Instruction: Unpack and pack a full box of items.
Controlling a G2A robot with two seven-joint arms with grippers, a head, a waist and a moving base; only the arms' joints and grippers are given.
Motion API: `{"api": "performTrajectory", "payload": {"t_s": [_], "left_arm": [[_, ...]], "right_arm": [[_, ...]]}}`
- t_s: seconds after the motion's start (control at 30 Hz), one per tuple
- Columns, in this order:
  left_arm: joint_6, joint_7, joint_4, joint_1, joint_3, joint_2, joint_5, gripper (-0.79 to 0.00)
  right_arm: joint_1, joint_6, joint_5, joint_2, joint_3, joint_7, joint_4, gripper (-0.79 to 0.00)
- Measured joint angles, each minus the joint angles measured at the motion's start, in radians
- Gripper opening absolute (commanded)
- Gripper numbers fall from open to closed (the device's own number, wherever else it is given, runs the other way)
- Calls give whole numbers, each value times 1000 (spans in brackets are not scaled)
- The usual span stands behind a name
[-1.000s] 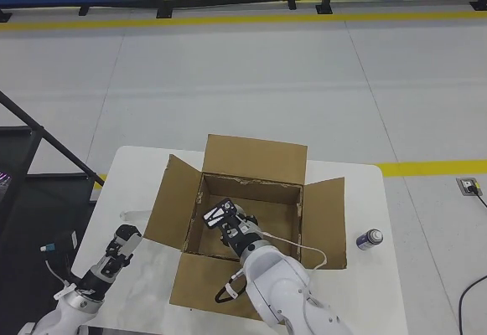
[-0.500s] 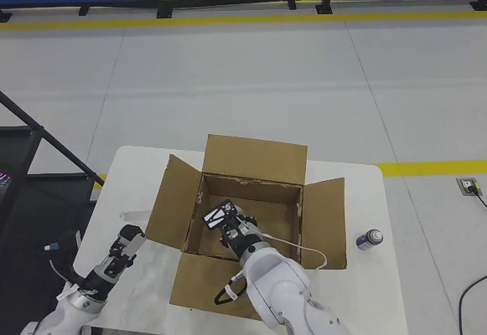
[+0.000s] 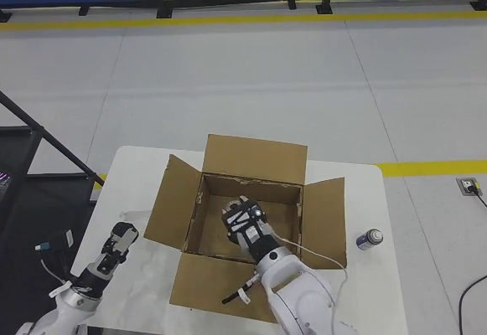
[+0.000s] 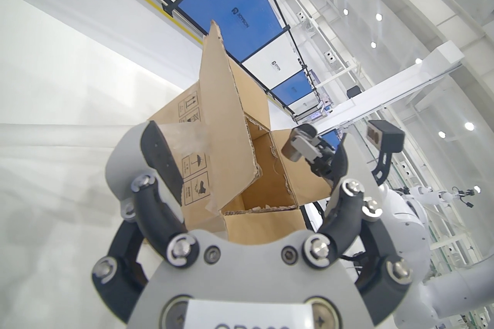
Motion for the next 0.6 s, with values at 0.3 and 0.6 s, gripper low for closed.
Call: {"api": "performTrajectory", "payload": {"t_s": [0.3, 0.6], "left_arm": [[2, -10, 31, -31, 20, 0, -10, 0], [15, -30, 60, -69, 43, 1, -2, 0]], "right_arm": [[-302, -20, -68, 47, 233, -256, -308, -785], [-638, 147, -21, 64, 524, -429, -439, -785]]}}
